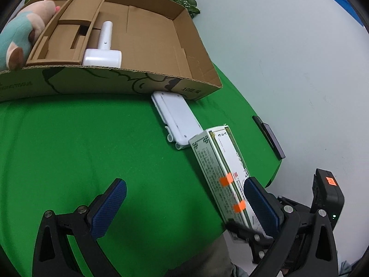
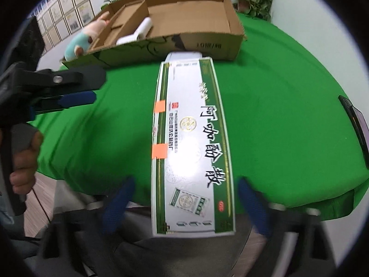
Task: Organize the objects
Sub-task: 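Grasp the white-and-green medicine box with the right tool, then lift the medicine box upright with the right tool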
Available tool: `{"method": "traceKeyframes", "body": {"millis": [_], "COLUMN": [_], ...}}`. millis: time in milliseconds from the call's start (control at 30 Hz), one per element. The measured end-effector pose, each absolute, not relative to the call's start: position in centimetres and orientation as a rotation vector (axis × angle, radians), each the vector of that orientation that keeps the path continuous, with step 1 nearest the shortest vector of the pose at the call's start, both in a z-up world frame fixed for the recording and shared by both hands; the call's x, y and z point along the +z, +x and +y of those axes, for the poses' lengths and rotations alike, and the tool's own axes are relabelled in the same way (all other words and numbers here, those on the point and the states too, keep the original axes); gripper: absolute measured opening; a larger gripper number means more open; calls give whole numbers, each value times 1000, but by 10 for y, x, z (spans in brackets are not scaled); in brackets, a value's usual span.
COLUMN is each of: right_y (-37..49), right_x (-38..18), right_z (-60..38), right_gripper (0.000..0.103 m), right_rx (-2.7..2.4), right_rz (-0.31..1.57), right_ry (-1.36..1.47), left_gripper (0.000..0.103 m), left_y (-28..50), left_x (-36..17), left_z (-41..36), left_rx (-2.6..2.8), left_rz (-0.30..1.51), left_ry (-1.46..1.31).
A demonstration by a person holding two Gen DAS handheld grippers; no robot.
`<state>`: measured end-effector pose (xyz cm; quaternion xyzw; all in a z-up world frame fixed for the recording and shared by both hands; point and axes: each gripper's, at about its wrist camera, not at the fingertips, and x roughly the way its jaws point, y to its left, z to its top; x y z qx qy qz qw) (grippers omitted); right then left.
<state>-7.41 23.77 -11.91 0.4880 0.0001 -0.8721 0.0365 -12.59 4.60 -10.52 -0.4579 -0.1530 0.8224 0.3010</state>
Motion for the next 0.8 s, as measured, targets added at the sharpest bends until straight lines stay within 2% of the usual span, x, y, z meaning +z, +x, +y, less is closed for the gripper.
{"method": "traceKeyframes", "body": {"millis": [433, 467, 500, 533, 567, 733, 800], "right_y": [-118, -122, -125, -126, -125, -122, -123], "right_x": [-96, -97, -99, -101, -102, -105, -109], "right_z": [166, 165, 163, 162, 162, 160, 155], "right_gripper": [62, 66, 78, 84, 85, 84, 76], "right_rx": [-2644, -2638, -2621, -2613, -2609, -2599, -2602], "right_rz": [10, 9, 5, 5, 10, 29, 52], "right_ry": [1324, 1332, 1347, 1351, 1352, 1363, 1371], "left_gripper": [102, 102, 102, 102, 102, 102, 102], "left_y": [-145, -149, -155, -161, -167, -186, -191], "left_x": [-103, -103, -105, -106, -108, -117, -120], "left_z": [-10, -13, -15, -16, -17, -10, -5], "left_rx": [2242, 2236, 2227, 2216, 2201, 2133, 2104], "left_rz": [-514, -525, -539, -555, -571, -620, -630], "left_ry": [-1224, -1228, -1234, -1238, -1236, -1277, -1284]}}
